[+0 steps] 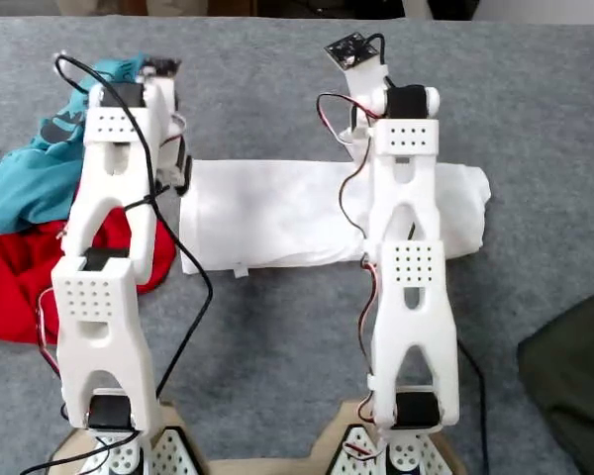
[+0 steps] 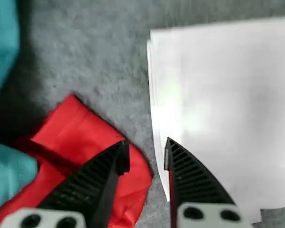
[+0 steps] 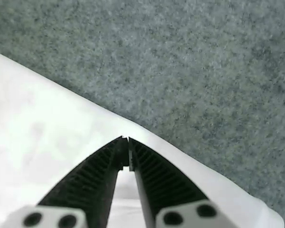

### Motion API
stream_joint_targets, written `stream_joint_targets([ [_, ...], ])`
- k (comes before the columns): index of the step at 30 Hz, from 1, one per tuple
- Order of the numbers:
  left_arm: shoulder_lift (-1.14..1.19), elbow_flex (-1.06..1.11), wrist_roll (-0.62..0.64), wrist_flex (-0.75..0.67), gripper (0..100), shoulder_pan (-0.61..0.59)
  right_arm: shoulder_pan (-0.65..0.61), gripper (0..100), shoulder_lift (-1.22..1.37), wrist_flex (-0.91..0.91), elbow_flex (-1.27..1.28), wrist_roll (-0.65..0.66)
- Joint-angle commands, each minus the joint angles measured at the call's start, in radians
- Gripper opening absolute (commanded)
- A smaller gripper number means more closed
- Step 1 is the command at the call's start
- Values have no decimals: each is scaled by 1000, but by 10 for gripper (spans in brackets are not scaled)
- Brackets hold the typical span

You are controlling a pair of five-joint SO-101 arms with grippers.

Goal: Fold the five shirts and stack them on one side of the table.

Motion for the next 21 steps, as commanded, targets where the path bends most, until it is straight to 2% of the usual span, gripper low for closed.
stream_joint_targets([
  [1,-71,49,0,-28,143,12,13,5,-38,-6,-47,-9],
  [3,-71,57,17,-26,165,28,13,5,-25,-17,-47,-9],
  [8,-71,60,219,-25,254,23,13,5,-18,-17,-47,-9],
  [14,-58,66,242,-32,253,26,13,5,-16,-18,-47,-9],
  [19,-15,138,249,-124,253,25,13,5,-16,-23,-47,-9],
  [21,10,161,287,-163,253,21,15,5,-16,-25,-47,-9],
])
